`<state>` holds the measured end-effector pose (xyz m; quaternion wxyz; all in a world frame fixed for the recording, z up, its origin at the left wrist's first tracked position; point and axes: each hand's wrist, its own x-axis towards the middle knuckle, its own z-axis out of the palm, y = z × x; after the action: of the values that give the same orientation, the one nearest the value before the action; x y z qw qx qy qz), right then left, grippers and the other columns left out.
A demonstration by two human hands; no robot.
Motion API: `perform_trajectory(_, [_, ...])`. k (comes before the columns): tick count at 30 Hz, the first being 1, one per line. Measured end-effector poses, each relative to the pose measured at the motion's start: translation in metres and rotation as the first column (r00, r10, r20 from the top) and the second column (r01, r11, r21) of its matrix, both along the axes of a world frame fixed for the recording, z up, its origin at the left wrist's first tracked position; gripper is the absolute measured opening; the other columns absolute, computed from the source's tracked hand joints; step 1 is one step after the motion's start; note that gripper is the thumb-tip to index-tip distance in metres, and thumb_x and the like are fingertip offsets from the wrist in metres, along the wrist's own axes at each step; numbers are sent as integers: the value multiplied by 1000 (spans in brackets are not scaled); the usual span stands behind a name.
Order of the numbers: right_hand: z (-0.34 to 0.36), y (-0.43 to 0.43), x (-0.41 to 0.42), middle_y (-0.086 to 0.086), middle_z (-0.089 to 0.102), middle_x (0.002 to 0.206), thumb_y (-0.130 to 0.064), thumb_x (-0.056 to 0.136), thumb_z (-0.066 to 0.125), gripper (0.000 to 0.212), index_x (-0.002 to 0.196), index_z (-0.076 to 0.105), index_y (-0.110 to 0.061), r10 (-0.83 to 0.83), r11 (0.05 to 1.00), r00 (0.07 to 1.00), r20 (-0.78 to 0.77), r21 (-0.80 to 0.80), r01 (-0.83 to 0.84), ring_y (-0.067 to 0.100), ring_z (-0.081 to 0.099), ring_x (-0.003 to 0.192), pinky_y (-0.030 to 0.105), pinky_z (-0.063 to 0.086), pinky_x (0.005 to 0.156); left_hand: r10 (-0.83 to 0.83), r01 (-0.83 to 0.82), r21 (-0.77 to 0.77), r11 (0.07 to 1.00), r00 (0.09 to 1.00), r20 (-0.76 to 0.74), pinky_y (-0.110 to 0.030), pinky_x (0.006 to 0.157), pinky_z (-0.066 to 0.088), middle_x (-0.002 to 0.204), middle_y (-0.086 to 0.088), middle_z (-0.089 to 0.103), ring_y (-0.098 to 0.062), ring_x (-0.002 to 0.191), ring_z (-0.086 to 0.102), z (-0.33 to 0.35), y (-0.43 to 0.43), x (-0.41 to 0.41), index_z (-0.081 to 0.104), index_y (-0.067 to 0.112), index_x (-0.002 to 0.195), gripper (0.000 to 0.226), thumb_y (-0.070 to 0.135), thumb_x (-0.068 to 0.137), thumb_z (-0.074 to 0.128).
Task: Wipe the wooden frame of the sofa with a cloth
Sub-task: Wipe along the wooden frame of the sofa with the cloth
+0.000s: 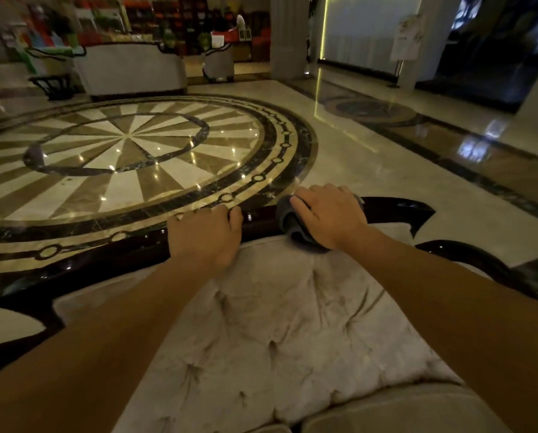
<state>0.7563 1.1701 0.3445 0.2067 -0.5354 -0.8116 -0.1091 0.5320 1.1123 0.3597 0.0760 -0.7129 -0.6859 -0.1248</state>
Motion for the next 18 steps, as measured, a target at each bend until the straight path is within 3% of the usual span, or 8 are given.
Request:
perform_trajectory(3, [3,2,21,6,64,92,-50,98,14,42,94,48,-26,-29,998,999,21,-57,30,35,56,85,50,43,83,17,-18,-1,1000,999,-48,-54,95,41,95,-10,66,-34,93,60,0,9,30,58,19,101,42,39,97,22])
perform_trajectory(8, [-3,7,56,6,62,85,-49,99,15,39,89,46,-27,0,1000,1000,-28,-19,-1,33,55,81,49,43,81,-33,31,-100,995,999,-21,-57,98,35,103,-11,64,-34,100,58,7,27,87,58,18,102,36,35,97,27])
perform_trajectory(12, [-11,17,97,6,61,85,-46,100,17,42,92,50,-23,27,999,996,-88,-22,-29,32,54,80,47,42,78,-45,42,-50,998,996,-76,-54,94,42,95,-8,61,-32,95,60,0,42,125,58,18,100,34,33,97,28])
perform_trajectory(18, [-38,44,178,5,61,84,-43,100,19,45,94,57,-20,66,998,976,-209,9,-66,31,56,81,43,38,75,-100,96,-75,993,993,-59,-53,98,39,106,-11,64,-34,101,59,-8,69,251,56,14,106,39,36,98,25])
